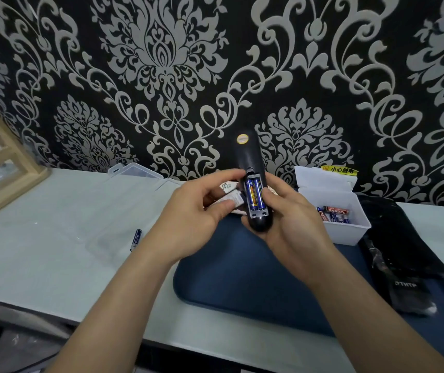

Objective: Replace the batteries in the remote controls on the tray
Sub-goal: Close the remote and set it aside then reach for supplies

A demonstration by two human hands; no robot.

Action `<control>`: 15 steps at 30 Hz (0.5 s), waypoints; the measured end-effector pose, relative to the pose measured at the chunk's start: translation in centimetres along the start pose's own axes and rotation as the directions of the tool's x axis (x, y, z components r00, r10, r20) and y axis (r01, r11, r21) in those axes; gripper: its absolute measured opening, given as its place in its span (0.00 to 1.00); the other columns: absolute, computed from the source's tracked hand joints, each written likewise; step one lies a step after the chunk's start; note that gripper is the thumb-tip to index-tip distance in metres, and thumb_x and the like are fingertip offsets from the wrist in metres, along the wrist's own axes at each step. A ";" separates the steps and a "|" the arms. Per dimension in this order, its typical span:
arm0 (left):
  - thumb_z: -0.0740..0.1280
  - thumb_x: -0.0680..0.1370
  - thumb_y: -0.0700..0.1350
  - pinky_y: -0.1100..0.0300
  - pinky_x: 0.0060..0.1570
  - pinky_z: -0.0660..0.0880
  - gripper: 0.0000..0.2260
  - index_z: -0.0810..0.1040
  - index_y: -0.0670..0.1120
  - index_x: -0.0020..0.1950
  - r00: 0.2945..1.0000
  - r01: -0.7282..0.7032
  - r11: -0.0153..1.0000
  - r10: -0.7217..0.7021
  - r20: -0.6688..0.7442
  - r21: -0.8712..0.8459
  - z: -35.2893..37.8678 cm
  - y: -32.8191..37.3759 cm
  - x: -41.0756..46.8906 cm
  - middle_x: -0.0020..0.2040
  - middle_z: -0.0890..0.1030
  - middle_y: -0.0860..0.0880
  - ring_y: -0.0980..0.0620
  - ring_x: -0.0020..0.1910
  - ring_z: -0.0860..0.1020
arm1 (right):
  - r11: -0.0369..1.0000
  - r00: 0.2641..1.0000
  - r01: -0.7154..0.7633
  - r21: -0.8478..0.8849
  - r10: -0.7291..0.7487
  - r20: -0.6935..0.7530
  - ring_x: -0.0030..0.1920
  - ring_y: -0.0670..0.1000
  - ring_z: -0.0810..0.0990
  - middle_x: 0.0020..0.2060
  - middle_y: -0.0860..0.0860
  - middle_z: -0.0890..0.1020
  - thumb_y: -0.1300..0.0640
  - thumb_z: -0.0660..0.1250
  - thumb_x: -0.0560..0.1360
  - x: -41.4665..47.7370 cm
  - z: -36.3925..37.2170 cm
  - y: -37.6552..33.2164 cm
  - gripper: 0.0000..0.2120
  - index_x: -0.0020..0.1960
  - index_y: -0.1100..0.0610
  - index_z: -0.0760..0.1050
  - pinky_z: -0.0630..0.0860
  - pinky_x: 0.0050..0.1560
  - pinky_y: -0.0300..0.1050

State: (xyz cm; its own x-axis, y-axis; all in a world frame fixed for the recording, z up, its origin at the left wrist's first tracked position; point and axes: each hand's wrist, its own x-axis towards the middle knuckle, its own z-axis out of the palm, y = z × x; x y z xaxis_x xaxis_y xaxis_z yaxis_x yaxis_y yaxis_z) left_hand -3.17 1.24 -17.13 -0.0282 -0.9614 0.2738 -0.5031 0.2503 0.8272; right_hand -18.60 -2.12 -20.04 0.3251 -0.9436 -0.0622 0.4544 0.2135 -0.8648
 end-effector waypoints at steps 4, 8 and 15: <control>0.62 0.80 0.35 0.65 0.31 0.72 0.16 0.79 0.52 0.61 0.996 0.081 0.941 -0.088 -0.007 -0.328 0.2 0.6 -0.1 0.35 0.75 0.55 0.60 0.32 0.74 | 1.000 1.000 0.012 -0.004 -0.012 0.017 0.60 0.59 0.81 0.59 0.58 0.82 0.64 0.57 0.82 0.0 -0.1 -0.1 0.17 0.68 0.54 0.73 0.74 0.62 0.55; 0.66 0.77 0.34 0.61 0.39 0.78 0.09 0.77 0.45 0.55 0.983 0.021 0.845 -0.114 -0.142 -0.534 1.1 0.8 0.0 0.38 0.75 0.41 0.52 0.37 0.79 | 1.000 0.999 0.012 0.009 -0.012 0.048 0.52 0.53 0.82 0.57 0.59 0.83 0.64 0.57 0.82 -0.2 0.3 -0.1 0.17 0.68 0.57 0.74 0.75 0.53 0.50; 0.70 0.72 0.30 0.61 0.38 0.78 0.11 0.79 0.44 0.49 0.971 -0.095 0.837 -0.041 -0.235 -0.539 2.0 0.5 0.1 0.35 0.81 0.47 0.52 0.35 0.79 | 0.997 0.997 -0.044 0.063 0.039 0.074 0.57 0.59 0.82 0.58 0.60 0.82 0.64 0.57 0.82 -0.1 0.4 0.0 0.16 0.67 0.57 0.74 0.80 0.49 0.50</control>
State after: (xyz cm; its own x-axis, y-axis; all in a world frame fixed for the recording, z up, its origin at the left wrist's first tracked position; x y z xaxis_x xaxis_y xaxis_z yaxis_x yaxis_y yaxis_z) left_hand -5.20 1.05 -17.69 0.1965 -0.9169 0.3475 0.0475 0.3629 0.9306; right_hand -18.35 -1.92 -19.82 0.4030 -0.9133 -0.0593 0.4913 0.2706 -0.8279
